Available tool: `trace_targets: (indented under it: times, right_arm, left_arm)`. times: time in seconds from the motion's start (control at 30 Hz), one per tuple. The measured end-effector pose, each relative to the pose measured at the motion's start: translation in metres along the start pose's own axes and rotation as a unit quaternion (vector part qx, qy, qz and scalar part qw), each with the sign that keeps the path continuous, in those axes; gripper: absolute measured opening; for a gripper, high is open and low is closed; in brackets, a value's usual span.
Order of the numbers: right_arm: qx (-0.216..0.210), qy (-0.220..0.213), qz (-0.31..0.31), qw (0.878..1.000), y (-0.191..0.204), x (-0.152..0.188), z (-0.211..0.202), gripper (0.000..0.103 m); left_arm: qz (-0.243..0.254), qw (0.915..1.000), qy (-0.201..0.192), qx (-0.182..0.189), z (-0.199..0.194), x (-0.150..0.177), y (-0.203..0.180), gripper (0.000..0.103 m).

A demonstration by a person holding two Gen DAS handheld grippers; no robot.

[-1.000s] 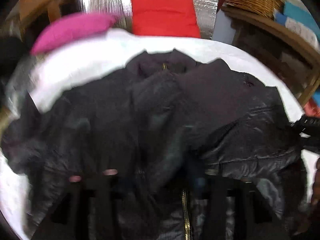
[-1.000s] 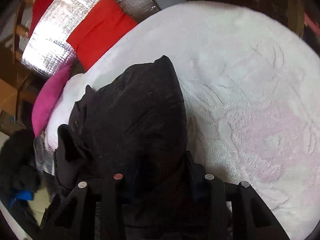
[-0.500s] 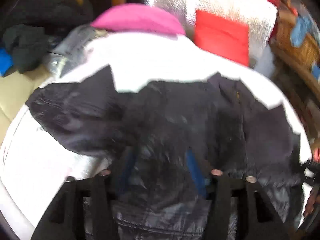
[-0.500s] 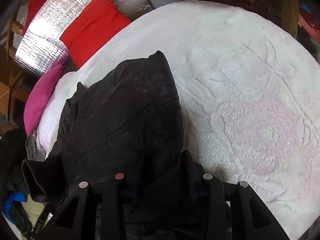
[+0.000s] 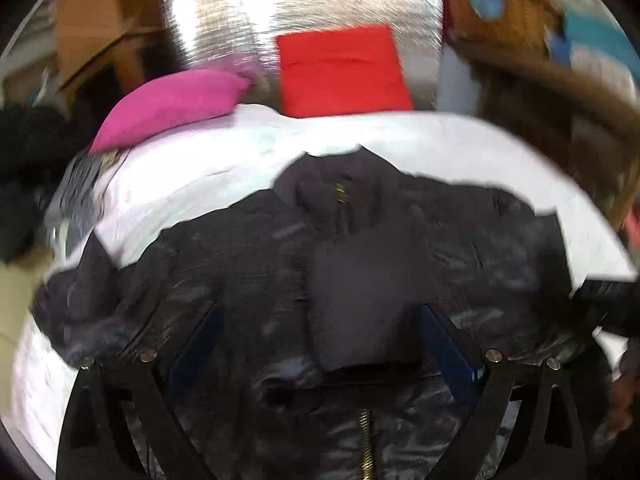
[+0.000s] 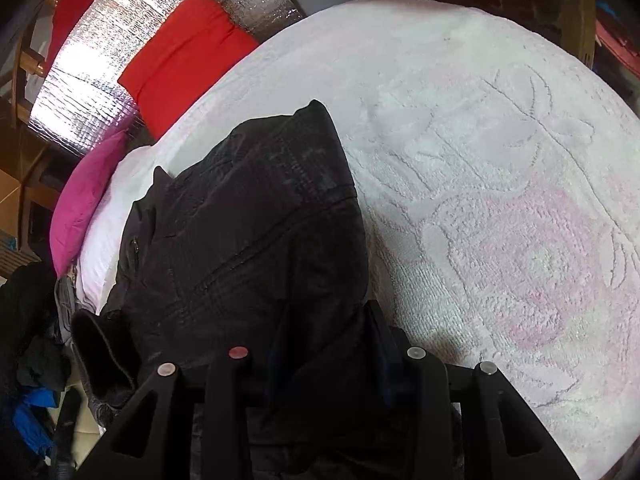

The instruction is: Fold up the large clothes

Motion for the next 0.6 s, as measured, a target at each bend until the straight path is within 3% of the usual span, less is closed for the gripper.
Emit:
trace_targets:
  times: [0.1, 0.2, 0.3, 0.4, 0.5, 0.6]
  right_arm:
    - [-0.008, 0.004, 0.002, 1.000, -0.002, -0.001, 0.000, 0.040]
    - [-0.014, 0.008, 0.005, 1.000, -0.003, -0.001, -0.001, 0.040]
    - [-0.015, 0.009, 0.001, 1.000, -0.003, 0.000, -0.003, 0.040]
    - [-0.020, 0.012, 0.003, 1.000, -0.004, 0.000, -0.005, 0.040]
    - [-0.025, 0.013, 0.009, 1.000, -0.007, 0.002, -0.007, 0.040]
    - [-0.016, 0.008, 0.015, 1.000, -0.007, 0.002, -0.012, 0.040]
  left_arm:
    - [0.017, 0.9995, 0.020, -0.020, 0.019, 0.001, -0.005, 0.098]
    - [-0.028, 0.9981, 0.042, -0.035, 0.037, -0.001, 0.022, 0.098]
    - [-0.084, 0.9939, 0.038, -0.061, 0.033, -0.005, 0.064, 0.098]
    - [-0.140, 0.9841, 0.024, -0.107, 0.017, -0.007, 0.121, 0.098]
    - [-0.205, 0.9691, 0.019, -0.136, -0.002, 0.003, 0.182, 0.098]
    - [-0.238, 0.9626, 0.017, -0.128, -0.021, 0.017, 0.211, 0.098]
Point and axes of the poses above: each gripper's, at about its wrist camera, not at the fingertips, and z roughly the way its jaws point, y to its left, x to its underside, the point moved 5 cm from there along z, roughly the way its jaws point, and after that the axes turned 5 degrees about -z, right-handed, at the moved point
